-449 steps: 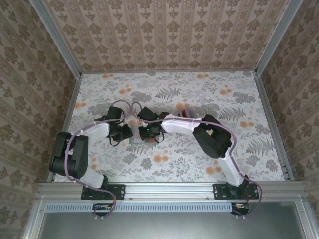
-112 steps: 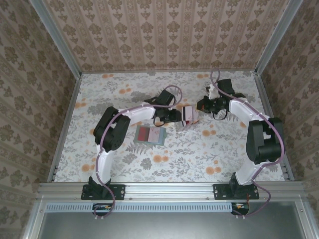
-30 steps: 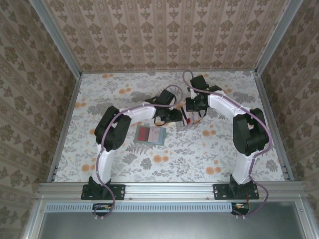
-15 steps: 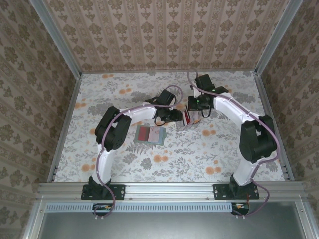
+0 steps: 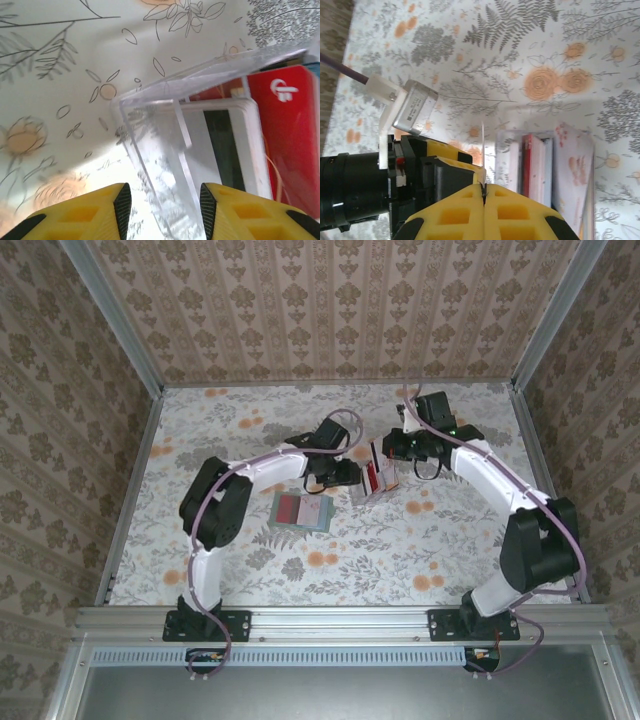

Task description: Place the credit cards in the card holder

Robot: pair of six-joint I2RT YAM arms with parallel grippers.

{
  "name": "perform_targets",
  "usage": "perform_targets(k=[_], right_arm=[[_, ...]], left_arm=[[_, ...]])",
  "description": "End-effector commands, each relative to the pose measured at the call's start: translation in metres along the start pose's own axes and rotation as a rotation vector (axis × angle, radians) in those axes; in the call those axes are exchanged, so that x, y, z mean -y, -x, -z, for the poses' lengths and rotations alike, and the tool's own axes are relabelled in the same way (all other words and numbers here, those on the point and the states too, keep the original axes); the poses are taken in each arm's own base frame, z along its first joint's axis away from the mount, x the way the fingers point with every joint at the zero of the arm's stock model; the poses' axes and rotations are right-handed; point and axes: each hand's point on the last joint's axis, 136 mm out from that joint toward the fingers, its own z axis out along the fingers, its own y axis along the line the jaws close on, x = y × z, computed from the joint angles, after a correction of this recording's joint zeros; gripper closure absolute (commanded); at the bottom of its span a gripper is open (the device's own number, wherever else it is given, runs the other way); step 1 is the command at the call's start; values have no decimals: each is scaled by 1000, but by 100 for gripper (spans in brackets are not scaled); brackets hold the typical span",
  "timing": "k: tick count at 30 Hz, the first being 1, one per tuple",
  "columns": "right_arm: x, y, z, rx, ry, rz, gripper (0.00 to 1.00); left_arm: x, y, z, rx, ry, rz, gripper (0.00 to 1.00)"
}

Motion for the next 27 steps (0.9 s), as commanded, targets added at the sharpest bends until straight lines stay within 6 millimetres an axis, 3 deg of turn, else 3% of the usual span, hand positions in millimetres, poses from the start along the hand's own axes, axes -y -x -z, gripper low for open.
perform_targets(k=[1,4,7,14,18,22,27], right_arm=[[-21,-6,4,4,82,-13,100],[-31,-16,-2,1,95,-18,100],[-52,-36,-18,-7,153,-43,100],[-94,-93,-83,-74,239,-100,100],[-111,-119,-119,-133,254,-114,100],[-111,-134,-145,-150,264,-173,100],[-98,-135,-150,-129,213,-199,100]], left_arm=[[-6,1,29,37,37,-27,55],[-22,-3,44,53,73,-19,55],[-52,-13,54,51,125,21,55],[-140,-55,76,34,232,178,56],[-174,-76,84,21,267,251,56],[-192,-91,82,-6,282,289,56],[-198,-99,76,-21,289,298,56]])
